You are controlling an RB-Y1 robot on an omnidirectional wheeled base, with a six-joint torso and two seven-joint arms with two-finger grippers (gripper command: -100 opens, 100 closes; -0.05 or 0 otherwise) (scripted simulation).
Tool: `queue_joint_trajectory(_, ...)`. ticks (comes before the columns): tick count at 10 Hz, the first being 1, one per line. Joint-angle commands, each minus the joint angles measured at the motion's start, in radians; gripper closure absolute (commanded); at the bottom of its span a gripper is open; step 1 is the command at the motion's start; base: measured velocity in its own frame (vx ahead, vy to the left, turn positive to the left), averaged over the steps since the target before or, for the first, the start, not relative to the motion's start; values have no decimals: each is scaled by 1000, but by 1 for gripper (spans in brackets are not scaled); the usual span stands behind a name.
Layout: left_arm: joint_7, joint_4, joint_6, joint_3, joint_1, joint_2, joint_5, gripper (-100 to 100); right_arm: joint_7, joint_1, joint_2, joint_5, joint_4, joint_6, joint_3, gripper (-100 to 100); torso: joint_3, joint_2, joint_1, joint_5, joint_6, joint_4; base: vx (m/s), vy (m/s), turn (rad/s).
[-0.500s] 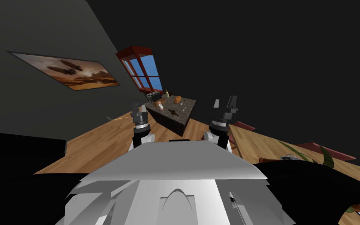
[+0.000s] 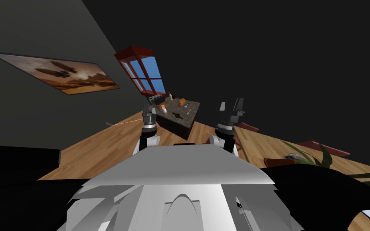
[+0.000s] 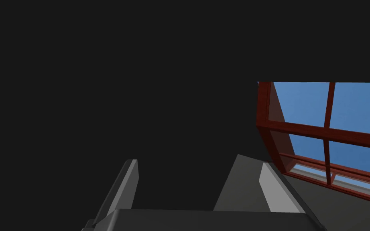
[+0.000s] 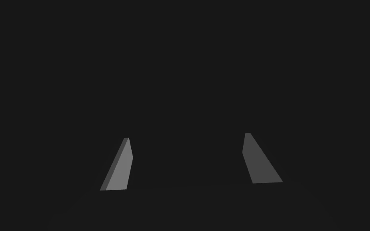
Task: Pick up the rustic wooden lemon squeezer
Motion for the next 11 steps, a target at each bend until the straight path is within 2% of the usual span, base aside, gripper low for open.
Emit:
queue_joint_trajectory(1,11,19,31,2,-19,9,2,-100,0,0,0,0,0,0,0,0,0,0,0,0,0,0,-1,34,-18)
queue_joint_trajectory(2,24,33,74,-3,-41,16,1,-100,0,0,0,0,0,0,0,0,0,0,-1,0,0,0,5,23,-44)
queue_joint_trajectory(3,24,33,75,-3,-41,16,1,-100,0,0,0,0,0,0,0,0,0,0,-1,0,0,0,3,20,-35)
queue_joint_trajectory(4,37,47,115,-9,-66,22,0,-100,0,0,0,0,0,0,0,0,0,0,-1,0,0,0,-4,27,-59)
queue_joint_trajectory(5,37,47,123,-9,-66,22,0,-100,0,0,0,0,0,0,0,0,0,0,-1,0,0,0,-6,25,-44)
queue_joint_trajectory(6,52,63,161,-16,-93,27,-1,-100,0,0,0,0,0,0,0,0,0,0,-1,0,0,0,-1,28,-74)
queue_joint_trajectory(7,52,63,174,-16,-93,27,-1,-100,0,0,0,0,0,0,0,0,0,0,-1,0,0,0,2,29,-34)
queue_joint_trajectory(8,68,79,212,-23,-121,31,-3,-100,0,0,0,0,0,0,0,0,0,0,-1,0,0,0,0,32,-59)
queue_joint_trajectory(9,68,79,227,-23,-121,31,-3,-100,0,0,0,0,0,0,0,0,0,0,-1,0,0,0,-2,27,-42)
queue_joint_trajectory(10,84,96,262,-30,-150,35,-4,-100,0,0,0,0,0,0,0,0,0,0,-1,0,0,0,-2,34,-82)
queue_joint_trajectory(11,84,96,283,-30,-150,35,-4,-100,0,0,0,0,0,0,0,0,0,0,-1,0,0,0,-3,32,-43)
